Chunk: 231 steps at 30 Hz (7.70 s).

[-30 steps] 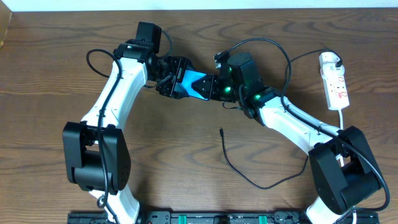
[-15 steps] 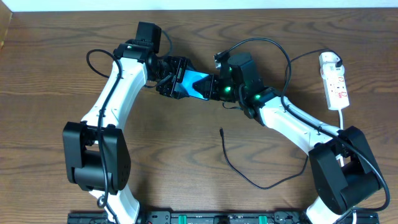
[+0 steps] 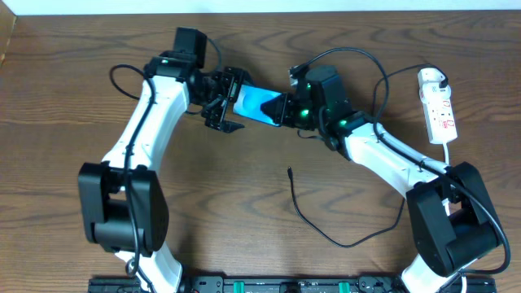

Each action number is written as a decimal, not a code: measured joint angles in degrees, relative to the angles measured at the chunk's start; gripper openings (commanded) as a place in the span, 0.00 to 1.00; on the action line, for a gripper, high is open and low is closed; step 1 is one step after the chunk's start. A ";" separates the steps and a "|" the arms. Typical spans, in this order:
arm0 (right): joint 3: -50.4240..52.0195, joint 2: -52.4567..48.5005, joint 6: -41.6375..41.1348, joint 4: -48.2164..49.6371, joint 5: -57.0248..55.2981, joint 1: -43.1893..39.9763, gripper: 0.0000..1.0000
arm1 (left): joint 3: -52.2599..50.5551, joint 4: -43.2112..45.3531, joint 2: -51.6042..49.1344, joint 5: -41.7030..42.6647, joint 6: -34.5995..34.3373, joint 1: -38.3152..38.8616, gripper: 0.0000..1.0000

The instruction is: Plug charger to phone and switch on socket

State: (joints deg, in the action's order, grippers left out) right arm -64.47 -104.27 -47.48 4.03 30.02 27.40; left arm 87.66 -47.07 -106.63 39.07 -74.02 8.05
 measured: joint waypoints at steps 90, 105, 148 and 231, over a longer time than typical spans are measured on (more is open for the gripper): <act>0.04 -0.35 -69.53 26.03 14.40 -0.28 0.01 | 0.00 11.45 7.41 -10.97 -0.81 -2.38 0.75; 0.04 -0.35 -69.53 25.99 13.73 -1.11 0.01 | 0.00 11.58 7.39 -10.95 -0.81 -2.38 0.74; 0.04 -0.35 -69.53 25.99 8.92 -2.29 0.01 | -10.84 35.08 7.08 -5.97 -2.89 0.22 0.65; 0.02 -0.35 -70.16 28.35 6.16 -0.90 0.10 | -10.86 39.65 6.97 -5.97 -3.78 0.22 0.14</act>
State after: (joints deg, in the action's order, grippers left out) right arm -64.45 -104.62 -117.64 32.38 36.18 26.50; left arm 76.79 -7.42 -99.66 33.10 -77.80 8.27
